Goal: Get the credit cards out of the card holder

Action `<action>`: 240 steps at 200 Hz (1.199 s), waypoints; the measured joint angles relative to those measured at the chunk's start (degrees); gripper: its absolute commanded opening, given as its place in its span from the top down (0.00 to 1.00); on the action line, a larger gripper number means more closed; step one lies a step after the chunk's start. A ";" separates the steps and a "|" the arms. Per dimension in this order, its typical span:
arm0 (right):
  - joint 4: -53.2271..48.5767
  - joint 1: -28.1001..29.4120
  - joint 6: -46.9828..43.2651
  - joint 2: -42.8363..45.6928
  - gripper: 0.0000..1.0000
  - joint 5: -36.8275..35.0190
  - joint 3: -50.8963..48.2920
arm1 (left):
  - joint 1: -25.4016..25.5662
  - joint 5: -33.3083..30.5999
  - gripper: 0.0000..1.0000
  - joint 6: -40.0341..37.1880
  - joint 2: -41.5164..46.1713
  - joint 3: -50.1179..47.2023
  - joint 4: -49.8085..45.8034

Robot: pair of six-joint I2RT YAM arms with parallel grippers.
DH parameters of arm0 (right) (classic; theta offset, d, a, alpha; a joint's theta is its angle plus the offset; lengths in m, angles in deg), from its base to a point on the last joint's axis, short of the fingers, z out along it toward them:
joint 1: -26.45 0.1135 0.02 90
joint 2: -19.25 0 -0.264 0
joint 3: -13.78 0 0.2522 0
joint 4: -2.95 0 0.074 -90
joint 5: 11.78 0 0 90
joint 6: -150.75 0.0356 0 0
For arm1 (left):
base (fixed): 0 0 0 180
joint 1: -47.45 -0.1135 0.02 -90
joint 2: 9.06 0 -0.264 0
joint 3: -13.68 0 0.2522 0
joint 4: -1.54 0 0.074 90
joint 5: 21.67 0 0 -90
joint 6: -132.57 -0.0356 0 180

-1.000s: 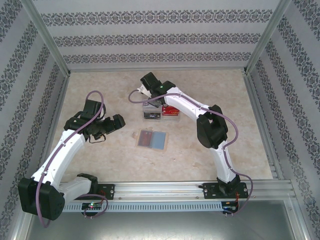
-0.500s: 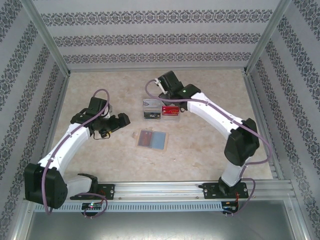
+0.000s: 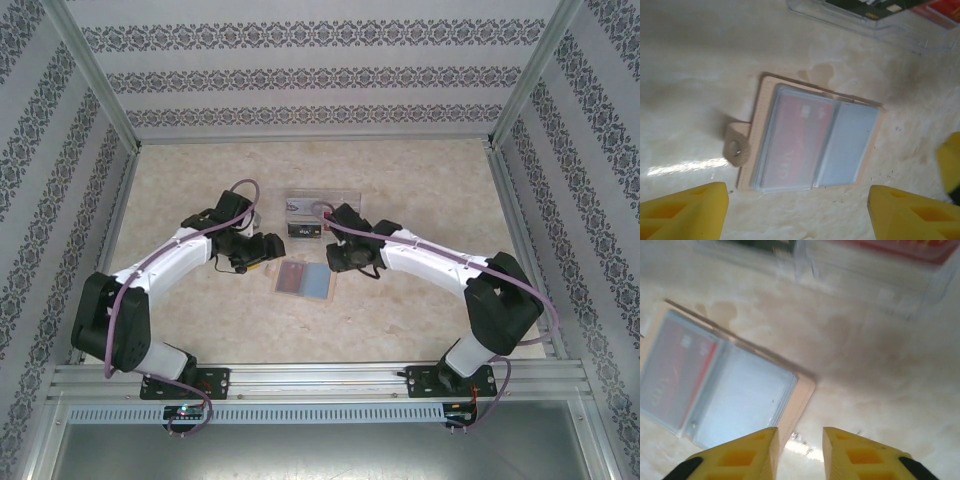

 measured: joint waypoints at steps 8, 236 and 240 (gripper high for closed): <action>1.49 0.09 2.45 0.00 0.72 1.14 -2.19 | 0.66 0.15 0.28 -0.11 -0.79 0.24 0.31; 12.28 0.11 11.26 -9.33 0.70 6.62 -4.22 | 5.44 -1.81 0.43 -0.04 -5.03 1.53 0.35; 12.17 0.26 11.28 -9.18 0.70 6.60 -4.22 | 5.46 -1.81 0.43 0.04 -5.14 1.40 0.35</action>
